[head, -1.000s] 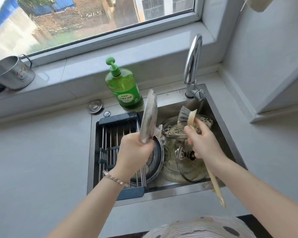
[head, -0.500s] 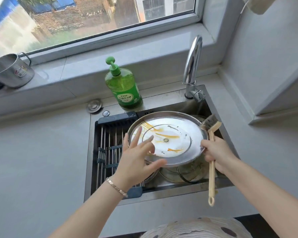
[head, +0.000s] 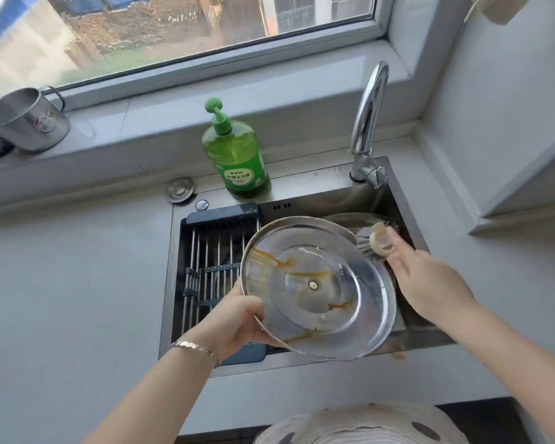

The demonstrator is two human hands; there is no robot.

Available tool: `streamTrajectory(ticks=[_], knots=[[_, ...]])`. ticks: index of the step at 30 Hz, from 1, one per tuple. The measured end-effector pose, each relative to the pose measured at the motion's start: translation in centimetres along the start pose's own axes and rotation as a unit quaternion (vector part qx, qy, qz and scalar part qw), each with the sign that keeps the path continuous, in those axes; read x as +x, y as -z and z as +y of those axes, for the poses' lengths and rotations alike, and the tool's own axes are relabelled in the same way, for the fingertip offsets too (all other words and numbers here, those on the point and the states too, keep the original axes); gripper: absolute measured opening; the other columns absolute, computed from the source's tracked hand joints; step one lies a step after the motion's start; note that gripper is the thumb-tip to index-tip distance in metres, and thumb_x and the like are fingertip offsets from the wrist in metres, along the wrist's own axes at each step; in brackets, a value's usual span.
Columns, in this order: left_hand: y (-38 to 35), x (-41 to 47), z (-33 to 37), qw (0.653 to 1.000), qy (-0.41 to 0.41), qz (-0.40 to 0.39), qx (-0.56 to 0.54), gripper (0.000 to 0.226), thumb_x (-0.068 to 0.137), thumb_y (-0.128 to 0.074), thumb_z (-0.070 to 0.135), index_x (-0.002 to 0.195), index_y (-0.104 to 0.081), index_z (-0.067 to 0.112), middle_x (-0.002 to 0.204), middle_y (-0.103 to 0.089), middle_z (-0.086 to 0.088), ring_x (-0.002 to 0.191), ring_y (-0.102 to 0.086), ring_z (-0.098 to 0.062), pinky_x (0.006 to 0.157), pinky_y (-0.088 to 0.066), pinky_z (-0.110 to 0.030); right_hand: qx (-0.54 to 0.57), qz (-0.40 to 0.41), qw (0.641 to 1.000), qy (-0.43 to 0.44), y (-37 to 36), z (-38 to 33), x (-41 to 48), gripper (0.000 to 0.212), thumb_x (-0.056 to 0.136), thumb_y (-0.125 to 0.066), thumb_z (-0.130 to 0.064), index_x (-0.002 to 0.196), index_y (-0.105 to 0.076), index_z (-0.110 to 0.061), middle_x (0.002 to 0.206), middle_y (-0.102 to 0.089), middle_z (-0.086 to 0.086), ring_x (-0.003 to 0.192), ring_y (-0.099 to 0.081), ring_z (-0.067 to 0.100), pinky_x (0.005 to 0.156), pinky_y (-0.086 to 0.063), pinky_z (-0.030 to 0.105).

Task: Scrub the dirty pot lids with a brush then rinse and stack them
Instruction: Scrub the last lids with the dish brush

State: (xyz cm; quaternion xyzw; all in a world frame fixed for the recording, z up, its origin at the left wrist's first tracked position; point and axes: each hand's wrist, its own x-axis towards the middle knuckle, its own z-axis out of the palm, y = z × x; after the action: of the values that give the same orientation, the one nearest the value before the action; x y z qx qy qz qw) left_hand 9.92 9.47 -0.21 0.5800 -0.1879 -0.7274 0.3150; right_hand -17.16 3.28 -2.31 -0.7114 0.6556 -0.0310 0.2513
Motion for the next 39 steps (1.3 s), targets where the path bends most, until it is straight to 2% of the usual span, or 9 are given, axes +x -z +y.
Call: streamTrajectory(ticks=[3,7,13,18,22,25,28,33,39], knots=[[-0.5,0.2,-0.2,0.999,-0.038,-0.009,0.016,0.071,0.066,-0.042,-0.016,0.129,-0.047,0.018,0.113,-0.065,-0.018,0.088,-0.066,-0.042,0.063,-0.053,-0.059,-0.061,-0.082,0.991,0.09,-1.6,-1.9,-1.7,0.047,0.101,-0.027,-0.027,0.143,-0.022,-0.048,0.083,-0.039,-0.002,0.075,-0.045,0.02,0.063,-0.033,0.028],[-2.0,0.0,-0.7,0.996,-0.071,-0.009,0.056,0.078,0.059,-0.042,-0.01,0.126,-0.045,0.03,0.115,-0.065,-0.012,0.093,-0.067,-0.04,0.06,-0.054,-0.058,0.082,-0.137,0.969,0.188,-3.5,-5.9,-3.8,0.047,0.098,-0.039,-0.021,0.137,-0.036,-0.048,0.081,-0.042,-0.005,0.084,-0.045,0.018,0.064,-0.03,0.021],[-1.4,-0.8,-1.5,0.994,-0.103,0.01,0.035,0.075,0.056,-0.044,-0.006,0.121,-0.049,0.031,0.107,-0.067,-0.007,0.088,-0.068,-0.031,0.056,-0.055,-0.047,0.068,-0.085,0.993,0.046,-2.6,-3.1,-0.1,0.042,0.097,-0.038,-0.017,0.131,-0.051,-0.039,0.109,-0.065,0.004,0.09,-0.058,0.023,0.068,-0.045,0.03],[-1.6,-0.9,-1.6,0.991,-0.119,0.026,0.052,0.081,0.051,-0.046,-0.006,0.123,-0.047,0.031,0.108,-0.068,-0.011,0.09,-0.067,-0.035,0.053,-0.054,-0.043,0.113,-0.103,0.973,0.172,-4.1,-6.4,-3.5,0.044,0.097,-0.04,-0.018,0.133,-0.047,-0.043,0.097,-0.06,0.009,0.093,-0.056,0.028,0.071,-0.036,0.03],[-1.7,-1.1,-1.1,0.993,-0.11,0.02,0.035,0.077,0.054,-0.045,-0.006,0.122,-0.048,0.03,0.105,-0.068,-0.008,0.085,-0.069,-0.028,0.052,-0.055,-0.042,0.134,-0.052,0.989,0.04,-3.1,-4.2,0.4,0.039,0.098,-0.039,-0.02,0.129,-0.053,-0.04,0.107,-0.067,0.008,0.088,-0.059,0.027,0.068,-0.041,0.031],[-1.7,-1.2,-0.7,0.992,-0.116,0.024,0.047,0.077,0.052,-0.046,-0.005,0.12,-0.047,0.032,0.106,-0.067,-0.007,0.089,-0.068,-0.033,0.054,-0.055,-0.044,0.143,-0.097,0.982,0.074,-3.2,-4.9,-2.4,0.04,0.098,-0.04,-0.02,0.13,-0.051,-0.042,0.106,-0.067,0.008,0.089,-0.059,0.027,0.074,-0.045,0.034],[-2.7,-1.0,-1.0,0.994,-0.098,0.002,0.052,0.081,0.054,-0.045,-0.006,0.125,-0.045,0.032,0.112,-0.066,-0.012,0.092,-0.067,-0.037,0.057,-0.056,-0.048,0.18,-0.086,0.968,0.151,-3.1,-6.9,-2.6,0.043,0.096,-0.043,-0.016,0.13,-0.05,-0.042,0.093,-0.065,0.002,0.069,-0.052,0.013,0.06,-0.039,0.023],[-2.9,-0.9,-0.9,0.995,-0.079,-0.028,0.063,0.084,0.056,-0.044,-0.005,0.133,-0.039,0.029,0.116,-0.063,-0.015,0.092,-0.066,-0.037,0.059,-0.056,-0.052,0.161,-0.016,0.987,0.016,-2.2,-5.1,2.0,0.041,0.097,-0.039,-0.019,0.129,-0.053,-0.039,0.107,-0.068,0.009,0.079,-0.058,0.022,0.064,-0.04,0.026],[-3.1,-0.9,-0.4,0.995,-0.066,-0.056,0.058,0.084,0.069,-0.041,-0.016,0.139,-0.034,0.031,0.112,-0.066,-0.014,0.081,-0.07,-0.031,0.055,-0.056,-0.047,0.162,-0.018,0.967,0.195,-1.4,-9.2,-0.8,0.047,0.094,-0.044,-0.011,0.131,-0.05,-0.039,0.074,-0.057,-0.003,0.061,-0.045,0.014,0.056,-0.029,0.025]])
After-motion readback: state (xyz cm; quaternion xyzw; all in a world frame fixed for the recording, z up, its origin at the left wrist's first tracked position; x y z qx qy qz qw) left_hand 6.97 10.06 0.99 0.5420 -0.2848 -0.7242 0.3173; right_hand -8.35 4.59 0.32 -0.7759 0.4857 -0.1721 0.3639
